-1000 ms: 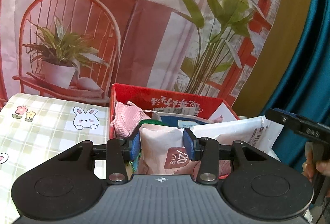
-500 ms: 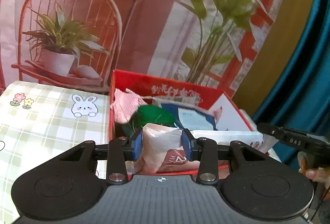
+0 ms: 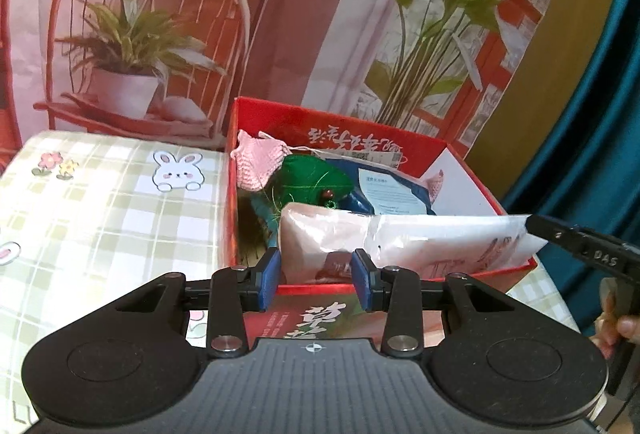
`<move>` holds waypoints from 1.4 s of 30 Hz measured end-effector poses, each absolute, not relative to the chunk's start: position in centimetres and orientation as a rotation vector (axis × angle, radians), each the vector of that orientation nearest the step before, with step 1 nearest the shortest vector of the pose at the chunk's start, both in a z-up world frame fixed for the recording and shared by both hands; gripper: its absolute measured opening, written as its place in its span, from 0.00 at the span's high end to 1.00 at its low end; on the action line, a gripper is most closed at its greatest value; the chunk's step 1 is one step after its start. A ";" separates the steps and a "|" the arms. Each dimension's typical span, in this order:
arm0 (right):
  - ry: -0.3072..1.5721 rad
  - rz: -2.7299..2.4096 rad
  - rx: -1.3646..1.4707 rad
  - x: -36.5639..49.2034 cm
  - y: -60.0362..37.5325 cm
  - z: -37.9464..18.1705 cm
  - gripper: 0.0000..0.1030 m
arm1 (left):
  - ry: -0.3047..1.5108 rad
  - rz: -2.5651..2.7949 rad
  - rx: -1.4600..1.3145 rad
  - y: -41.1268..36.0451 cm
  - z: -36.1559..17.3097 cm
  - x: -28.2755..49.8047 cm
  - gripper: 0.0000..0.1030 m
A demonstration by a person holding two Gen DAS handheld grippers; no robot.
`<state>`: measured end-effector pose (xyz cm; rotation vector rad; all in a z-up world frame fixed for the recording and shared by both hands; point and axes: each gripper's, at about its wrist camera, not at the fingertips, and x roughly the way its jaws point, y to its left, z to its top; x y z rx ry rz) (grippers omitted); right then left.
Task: Organize soft objects
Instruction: 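Lower the white mask bag into the box with both grippers, then open both grippers to release the bag and withdraw them, then lower both grippers onto the white plastic bundle and close them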
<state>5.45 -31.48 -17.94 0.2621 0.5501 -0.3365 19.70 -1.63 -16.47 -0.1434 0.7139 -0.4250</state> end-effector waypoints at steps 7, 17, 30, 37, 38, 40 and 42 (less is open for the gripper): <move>0.532 -0.264 0.201 2.2 -29.7 -16.6 0.68 | 0.652 -0.427 -0.091 -1.7 -15.1 16.0 0.42; 0.704 -0.058 0.146 -2.1 -23.5 -20.1 0.63 | 0.733 -0.459 -0.120 -0.9 -18.3 9.2 0.35; 0.851 0.047 0.070 -6.7 -18.4 -24.0 0.37 | 0.848 -0.450 -0.163 0.2 -22.3 4.4 0.27; 0.928 0.081 -0.086 -7.3 -16.3 -26.1 0.34 | 0.858 -0.435 -0.199 0.8 -22.7 3.5 0.27; 0.932 0.079 -0.089 -7.3 -16.3 -26.3 0.34 | 0.861 -0.433 -0.201 0.6 -22.8 3.5 0.27; 0.934 0.060 -0.101 -7.2 -16.3 -26.6 0.36 | 0.861 -0.434 -0.203 0.5 -22.7 3.5 0.27; 0.944 0.045 -0.091 -6.8 -16.5 -26.9 0.44 | 0.857 -0.439 -0.200 0.4 -22.7 3.4 0.27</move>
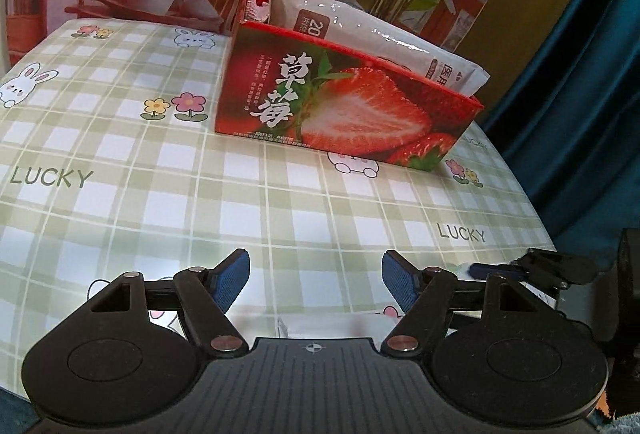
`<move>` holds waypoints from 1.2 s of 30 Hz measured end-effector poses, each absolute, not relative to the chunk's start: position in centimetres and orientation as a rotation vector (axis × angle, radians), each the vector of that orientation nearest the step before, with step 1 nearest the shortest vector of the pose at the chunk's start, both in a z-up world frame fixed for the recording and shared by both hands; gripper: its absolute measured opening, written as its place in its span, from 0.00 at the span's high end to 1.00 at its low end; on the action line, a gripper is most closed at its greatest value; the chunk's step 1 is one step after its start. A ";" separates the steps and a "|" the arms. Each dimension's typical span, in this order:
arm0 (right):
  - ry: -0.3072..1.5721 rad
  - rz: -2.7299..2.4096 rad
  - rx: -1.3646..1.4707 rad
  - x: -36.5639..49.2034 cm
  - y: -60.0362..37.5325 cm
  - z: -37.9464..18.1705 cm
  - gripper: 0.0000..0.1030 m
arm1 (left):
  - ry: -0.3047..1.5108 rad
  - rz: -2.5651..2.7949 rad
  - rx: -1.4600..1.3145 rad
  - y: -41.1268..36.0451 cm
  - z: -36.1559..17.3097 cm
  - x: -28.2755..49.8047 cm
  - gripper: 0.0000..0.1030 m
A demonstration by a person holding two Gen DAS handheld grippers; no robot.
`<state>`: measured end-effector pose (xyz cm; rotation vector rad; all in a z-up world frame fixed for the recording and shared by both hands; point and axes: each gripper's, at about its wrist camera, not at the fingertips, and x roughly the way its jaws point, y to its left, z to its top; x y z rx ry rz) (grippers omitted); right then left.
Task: Organize soft objects
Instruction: 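Lower both grippers onto the white plastic bundle and close them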
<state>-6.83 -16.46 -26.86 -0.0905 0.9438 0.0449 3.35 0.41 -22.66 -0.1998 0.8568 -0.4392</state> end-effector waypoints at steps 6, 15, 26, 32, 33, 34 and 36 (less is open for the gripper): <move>0.965 0.007 -0.013 -5.1 -17.0 -27.1 0.61 | 0.868 -0.435 -0.216 0.8 -22.9 3.4 0.27; 0.916 -0.031 0.042 -5.0 -17.4 -27.6 0.62 | 0.965 -0.456 -0.264 0.6 -25.7 4.4 0.38; 0.835 -0.103 0.019 -6.7 -17.3 -27.3 0.41 | 1.018 -0.485 -0.265 -0.1 -28.0 5.1 0.70; 0.793 -0.224 0.175 -8.4 -19.7 -27.1 0.32 | 1.020 -0.485 -0.267 0.0 -28.4 5.3 0.70; 0.800 -0.245 0.206 -8.6 -20.2 -27.1 0.32 | 1.020 -0.485 -0.267 0.0 -28.4 5.3 0.70; 0.809 -0.258 0.231 -8.8 -20.5 -27.3 0.32 | 1.020 -0.485 -0.267 0.0 -28.4 5.3 0.70; 0.822 -0.268 0.291 -9.2 -21.2 -27.5 0.32 | 1.019 -0.485 -0.268 0.0 -28.4 5.3 0.70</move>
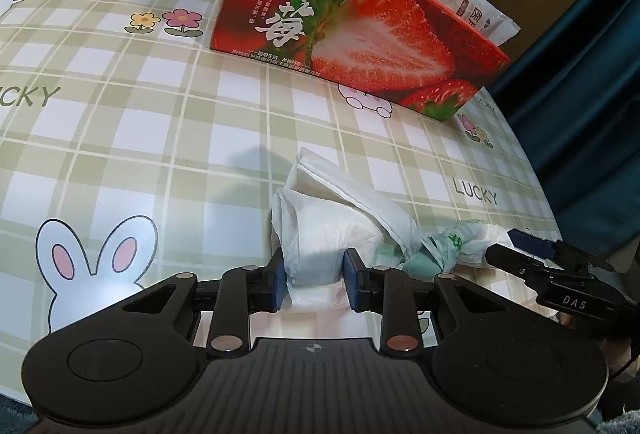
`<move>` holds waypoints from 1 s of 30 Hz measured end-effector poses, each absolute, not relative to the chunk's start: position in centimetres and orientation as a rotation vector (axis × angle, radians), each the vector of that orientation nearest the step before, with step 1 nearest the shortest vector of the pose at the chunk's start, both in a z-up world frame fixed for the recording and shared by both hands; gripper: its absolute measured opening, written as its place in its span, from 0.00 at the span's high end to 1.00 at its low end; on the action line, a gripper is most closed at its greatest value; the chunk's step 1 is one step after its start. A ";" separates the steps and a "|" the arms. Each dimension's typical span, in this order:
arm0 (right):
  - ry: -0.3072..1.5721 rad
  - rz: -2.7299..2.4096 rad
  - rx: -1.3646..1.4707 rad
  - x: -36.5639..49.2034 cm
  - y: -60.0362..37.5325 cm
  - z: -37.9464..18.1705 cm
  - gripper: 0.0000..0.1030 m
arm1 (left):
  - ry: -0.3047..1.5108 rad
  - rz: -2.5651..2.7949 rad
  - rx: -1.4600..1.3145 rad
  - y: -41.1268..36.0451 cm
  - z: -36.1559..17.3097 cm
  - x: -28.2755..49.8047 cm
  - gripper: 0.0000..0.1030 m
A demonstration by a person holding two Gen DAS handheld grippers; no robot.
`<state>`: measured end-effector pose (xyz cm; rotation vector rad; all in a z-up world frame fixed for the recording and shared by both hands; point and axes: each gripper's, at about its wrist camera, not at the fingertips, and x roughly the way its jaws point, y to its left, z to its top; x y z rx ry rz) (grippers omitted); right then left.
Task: Organize soft objects
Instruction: 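Lower both grippers onto the white plastic bundle and close them, then lift the white plastic bundle with both grippers and lower it into the box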
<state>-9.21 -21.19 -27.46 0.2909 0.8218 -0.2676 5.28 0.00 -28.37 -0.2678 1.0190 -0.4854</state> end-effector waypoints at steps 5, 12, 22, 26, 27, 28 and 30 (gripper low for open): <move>0.820 -0.235 0.354 -9.2 -21.5 -27.9 0.44 | 1.016 -0.487 -0.264 -0.1 -28.5 5.3 0.69; 0.787 -0.216 0.413 -9.4 -21.7 -27.4 0.55 | 1.014 -0.488 -0.262 -0.1 -28.5 5.2 0.69; 0.724 -0.225 0.413 -9.4 -22.4 -26.0 0.75 | 1.014 -0.488 -0.259 -0.1 -28.4 5.2 0.69; 0.716 -0.224 0.372 -9.4 -22.0 -25.7 0.77 | 1.014 -0.489 -0.260 -0.1 -28.4 5.1 0.70; 0.713 -0.224 0.369 -9.4 -21.9 -25.7 0.77 | 1.014 -0.488 -0.260 -0.1 -28.4 5.1 0.70; 0.712 -0.224 0.365 -9.4 -21.9 -25.6 0.79 | 1.014 -0.488 -0.260 -0.1 -28.4 5.1 0.70; 0.711 -0.225 0.364 -9.5 -21.9 -25.6 0.79 | 1.014 -0.488 -0.262 0.0 -28.4 5.1 0.70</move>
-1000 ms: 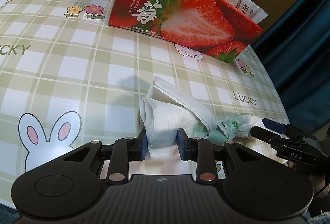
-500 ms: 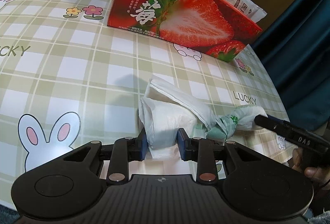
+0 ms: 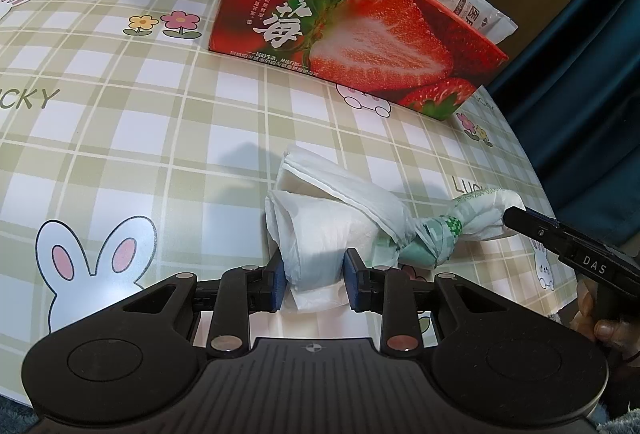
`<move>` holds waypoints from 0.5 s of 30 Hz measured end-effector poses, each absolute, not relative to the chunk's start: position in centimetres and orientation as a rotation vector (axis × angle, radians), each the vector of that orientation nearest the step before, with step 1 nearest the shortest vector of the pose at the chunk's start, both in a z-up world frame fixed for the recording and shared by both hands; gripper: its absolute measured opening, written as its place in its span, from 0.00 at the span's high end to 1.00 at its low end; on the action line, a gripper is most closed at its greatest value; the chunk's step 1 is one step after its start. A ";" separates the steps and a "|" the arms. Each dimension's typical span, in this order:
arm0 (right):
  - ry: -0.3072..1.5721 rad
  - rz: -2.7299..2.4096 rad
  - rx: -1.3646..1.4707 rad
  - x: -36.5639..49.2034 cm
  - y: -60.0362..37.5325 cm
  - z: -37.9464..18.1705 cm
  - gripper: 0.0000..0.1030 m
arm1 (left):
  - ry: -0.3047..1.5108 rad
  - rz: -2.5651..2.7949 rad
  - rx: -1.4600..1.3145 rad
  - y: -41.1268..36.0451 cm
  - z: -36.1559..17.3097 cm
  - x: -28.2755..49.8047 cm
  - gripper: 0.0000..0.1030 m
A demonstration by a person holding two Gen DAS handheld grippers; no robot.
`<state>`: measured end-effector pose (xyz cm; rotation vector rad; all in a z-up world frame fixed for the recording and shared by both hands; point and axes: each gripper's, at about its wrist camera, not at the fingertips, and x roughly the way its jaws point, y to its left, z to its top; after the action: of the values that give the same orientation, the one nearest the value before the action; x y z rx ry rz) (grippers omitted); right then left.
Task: Organize soft objects
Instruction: 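Lift the white plastic bundle with both grippers and lower it into the box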
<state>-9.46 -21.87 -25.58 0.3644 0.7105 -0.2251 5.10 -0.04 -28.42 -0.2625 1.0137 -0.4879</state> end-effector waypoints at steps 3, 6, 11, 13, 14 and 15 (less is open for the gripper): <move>0.710 -0.225 0.361 -9.5 -21.9 -25.6 0.80 | 1.013 -0.487 -0.264 0.1 -28.4 5.1 0.70; 0.705 -0.219 0.350 -9.5 -21.7 -25.5 0.81 | 1.008 -0.483 -0.261 0.2 -28.3 5.0 0.72; 0.690 -0.197 0.330 -9.4 -21.5 -24.9 0.83 | 0.946 -0.484 -0.247 0.3 -27.1 4.5 0.81; 0.674 -0.187 0.323 -9.2 -21.4 -24.4 0.84 | 0.913 -0.492 -0.236 0.3 -26.5 4.3 0.83; 0.663 -0.182 0.320 -9.2 -21.4 -24.1 0.84 | 0.898 -0.495 -0.230 0.3 -26.2 4.3 0.83; 0.654 -0.179 0.318 -9.0 -21.4 -23.8 0.84 | 0.881 -0.497 -0.225 0.3 -25.9 4.1 0.85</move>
<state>-9.05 -21.39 -23.76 0.3175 0.6536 -0.1792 4.14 0.33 -25.87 -0.2252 0.8809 -0.4971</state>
